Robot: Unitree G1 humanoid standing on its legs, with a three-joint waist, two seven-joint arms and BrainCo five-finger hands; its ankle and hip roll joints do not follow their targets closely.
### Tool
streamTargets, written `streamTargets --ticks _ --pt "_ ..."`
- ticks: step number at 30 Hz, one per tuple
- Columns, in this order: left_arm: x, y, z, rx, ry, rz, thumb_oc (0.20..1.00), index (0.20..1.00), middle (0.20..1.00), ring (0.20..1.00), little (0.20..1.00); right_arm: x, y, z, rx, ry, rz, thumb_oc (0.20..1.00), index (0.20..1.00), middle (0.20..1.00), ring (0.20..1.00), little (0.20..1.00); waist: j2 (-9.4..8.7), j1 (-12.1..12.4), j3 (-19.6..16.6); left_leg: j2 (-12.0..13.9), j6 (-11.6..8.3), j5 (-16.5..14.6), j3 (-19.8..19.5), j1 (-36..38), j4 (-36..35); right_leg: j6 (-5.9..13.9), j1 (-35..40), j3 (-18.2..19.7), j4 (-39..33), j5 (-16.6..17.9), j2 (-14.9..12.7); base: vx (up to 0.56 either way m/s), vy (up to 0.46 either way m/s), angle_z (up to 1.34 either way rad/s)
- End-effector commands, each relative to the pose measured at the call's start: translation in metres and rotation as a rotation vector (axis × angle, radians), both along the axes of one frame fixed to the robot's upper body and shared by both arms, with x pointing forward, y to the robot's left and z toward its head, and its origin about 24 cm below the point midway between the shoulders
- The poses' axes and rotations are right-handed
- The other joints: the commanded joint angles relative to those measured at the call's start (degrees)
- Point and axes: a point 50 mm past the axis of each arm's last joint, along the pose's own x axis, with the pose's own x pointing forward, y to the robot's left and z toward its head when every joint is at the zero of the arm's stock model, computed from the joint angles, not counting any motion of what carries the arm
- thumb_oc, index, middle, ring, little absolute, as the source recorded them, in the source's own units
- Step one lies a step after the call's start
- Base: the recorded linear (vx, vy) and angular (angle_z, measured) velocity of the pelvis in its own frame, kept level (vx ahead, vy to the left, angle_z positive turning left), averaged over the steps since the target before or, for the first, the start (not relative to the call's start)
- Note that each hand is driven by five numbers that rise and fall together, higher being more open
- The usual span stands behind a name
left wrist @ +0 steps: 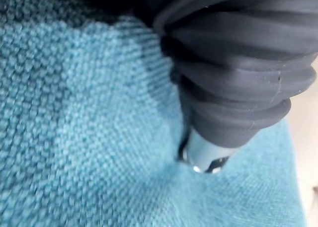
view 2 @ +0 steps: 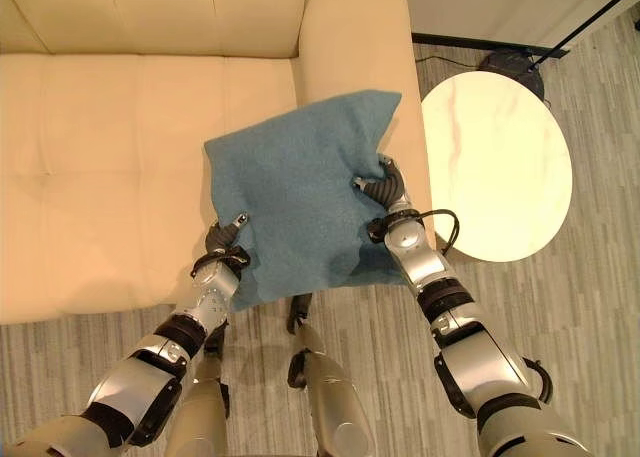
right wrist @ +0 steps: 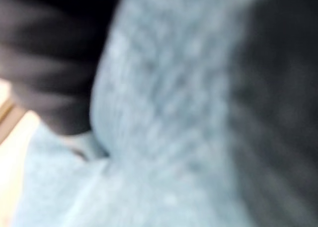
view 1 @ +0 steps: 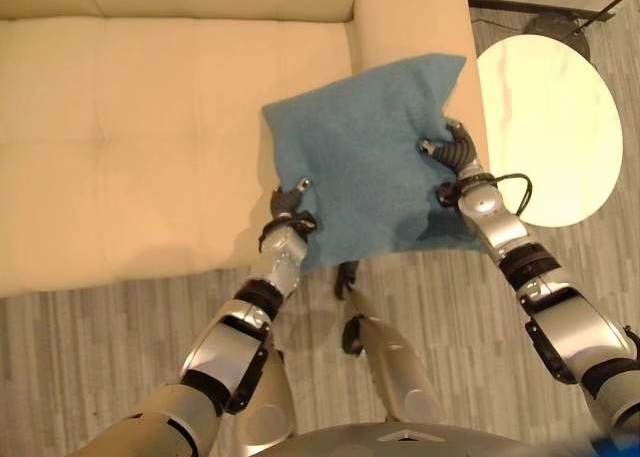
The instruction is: Pick up all the scattered cushions and arrange them neatly on the sofa.
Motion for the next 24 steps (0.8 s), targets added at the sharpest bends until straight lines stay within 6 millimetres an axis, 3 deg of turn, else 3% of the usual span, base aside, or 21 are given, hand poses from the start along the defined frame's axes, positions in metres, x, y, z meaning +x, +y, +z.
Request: streamTargets --ticks 1,2,7,15,17,20,24 --pt "0.012 -0.064 0.060 -0.163 -0.251 -0.171 0.200 0.200 0.200 0.200 0.200 -0.013 0.025 -0.036 0.008 0.118 0.090 0.200 0.200 0.200 0.200 0.200 0.58 0.7 2.2 -0.6 -2.37 0.1 -0.1 3.2 -0.6 7.88 5.6 0.7 2.9 -5.8 -2.4 0.00 0.000 0.00" --pt "0.012 -0.064 0.060 -0.163 -0.251 -0.171 0.200 0.200 0.200 0.200 0.200 -0.013 0.025 -0.036 0.008 0.118 0.089 0.200 0.200 0.200 0.200 0.200 0.51 0.6 2.1 -0.8 -2.33 0.3 -0.1 3.0 -0.6 7.89 5.4 0.7 2.8 -5.6 -2.5 0.03 -0.015 0.06" --pt "-0.009 -0.063 0.036 -0.268 -0.211 -0.162 0.200 0.200 0.200 0.200 0.200 -0.038 0.016 -0.066 0.114 0.172 0.055 0.200 0.200 0.200 0.200 0.200 3.62 1.7 1.0 -0.9 -2.50 0.1 -1.1 6.7 -0.6 7.07 9.9 -1.0 4.4 -8.3 -3.1 0.02 -0.029 0.18" --pt "-0.038 -0.055 0.009 -0.371 -0.160 -0.134 0.200 0.200 0.200 0.200 0.200 -0.061 0.018 -0.082 0.170 0.195 0.077 0.200 0.200 0.200 0.200 0.200 6.63 3.3 -0.5 -1.5 -2.06 0.1 -3.4 11.8 0.2 6.15 16.2 -3.6 7.0 -11.7 -4.5 0.01 -0.005 0.29" --pt "-0.044 -0.052 0.004 -0.378 -0.154 -0.137 0.200 0.200 0.200 0.200 0.200 -0.067 0.014 -0.085 0.178 0.195 0.068 0.200 0.200 0.200 0.200 0.200 6.91 3.3 -1.2 -2.2 -1.73 -0.4 -2.7 11.9 1.9 6.19 18.2 -4.9 6.5 -11.7 -5.4 -0.01 0.007 0.36" --pt "-0.058 -0.050 -0.011 -0.407 -0.118 -0.156 0.200 0.200 0.200 0.200 0.200 -0.077 0.010 -0.093 0.207 0.214 0.053 0.200 0.200 0.200 0.200 0.200 7.18 2.3 -3.0 -2.4 -0.42 -1.7 5.2 12.9 4.6 6.52 21.7 -8.0 4.8 -11.2 -6.5 0.00 0.051 0.52" --pt "-0.075 -0.035 -0.023 -0.416 -0.088 -0.123 0.200 0.200 0.200 0.200 0.200 -0.080 0.025 -0.091 0.225 0.210 0.112 0.200 0.200 0.200 0.200 0.200 6.82 3.3 -6.1 -3.8 1.29 -3.3 4.3 15.4 3.2 7.10 23.5 -7.4 3.5 -10.4 -6.4 0.07 0.112 0.48"
